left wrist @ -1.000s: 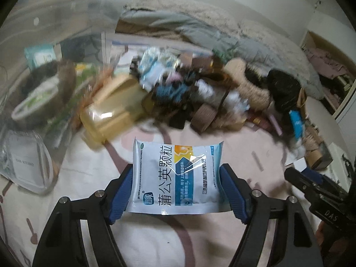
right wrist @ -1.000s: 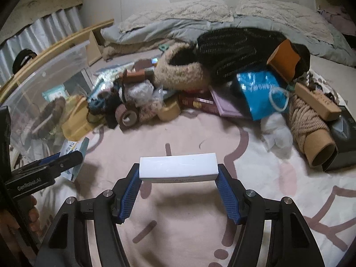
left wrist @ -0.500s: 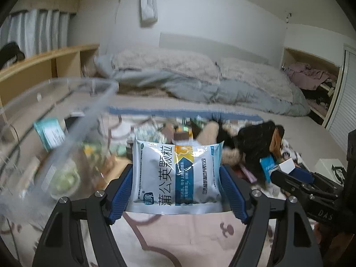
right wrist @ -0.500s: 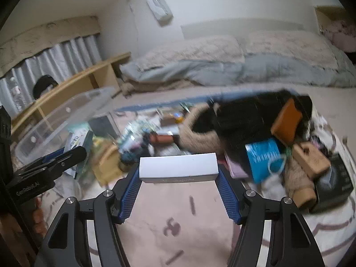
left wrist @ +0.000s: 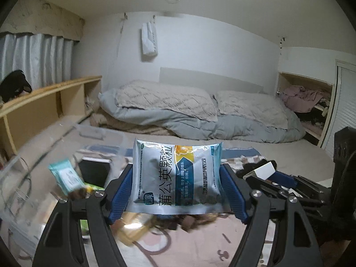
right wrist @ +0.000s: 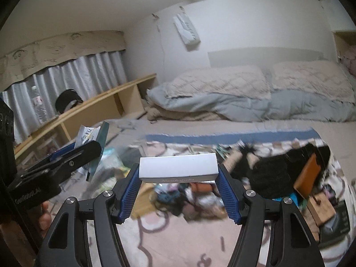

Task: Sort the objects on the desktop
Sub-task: 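Lift the sachet and white box and carry both over the storage box, then lower the sachet into the storage box and open the left gripper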

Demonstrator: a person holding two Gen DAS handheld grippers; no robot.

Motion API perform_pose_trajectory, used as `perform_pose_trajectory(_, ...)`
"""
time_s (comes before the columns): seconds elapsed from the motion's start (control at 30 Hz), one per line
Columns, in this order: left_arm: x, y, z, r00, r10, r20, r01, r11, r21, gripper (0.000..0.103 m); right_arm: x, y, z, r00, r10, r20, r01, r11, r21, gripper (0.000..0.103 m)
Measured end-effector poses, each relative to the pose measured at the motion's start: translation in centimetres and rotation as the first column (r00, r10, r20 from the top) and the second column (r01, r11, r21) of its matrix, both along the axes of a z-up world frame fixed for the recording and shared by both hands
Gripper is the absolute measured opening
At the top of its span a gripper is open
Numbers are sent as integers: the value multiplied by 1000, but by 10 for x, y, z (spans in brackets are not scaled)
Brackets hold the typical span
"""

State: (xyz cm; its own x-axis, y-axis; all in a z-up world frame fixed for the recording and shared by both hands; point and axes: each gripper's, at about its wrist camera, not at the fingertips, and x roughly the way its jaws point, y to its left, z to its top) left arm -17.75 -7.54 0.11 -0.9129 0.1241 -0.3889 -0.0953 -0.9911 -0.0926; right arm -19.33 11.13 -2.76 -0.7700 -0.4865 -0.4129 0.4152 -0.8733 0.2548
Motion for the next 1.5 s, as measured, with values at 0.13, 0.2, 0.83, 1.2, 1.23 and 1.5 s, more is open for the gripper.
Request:
perform_pose_trajectory(0.13,3,-30,18,999,46,-11,-47,999,-18,77,1,-22,15,999,37,-21,-37,999,-13,67)
perform_pose_trajectory(0.2,5,-47,25,997,72,-13,-72,997,-24,76,1,-34,23,998,60,-29,-60,998,-17,67)
perform_pose_trajectory(0.83,16,-185,19,967,225,123,-215,973,-88,77,7,-150,41,971,238,10,-238,971,-5,67)
perform_pose_trajectory(1.2,6,-231,-13,928,229,295,-213,973,-86,77,7,-194,26,956,284,80,-286,958,22,67)
perform_pose_trajectory(1.23,5,-232,-15,925,221,310,-203,975,-89,77,7,-196,25,955,284,82,-287,958,22,67)
perform_pose_trajectory(1.5,-2,-229,-34,898,207,387,-157,975,-156,77,6,-211,23,952,289,105,-293,956,23,67)
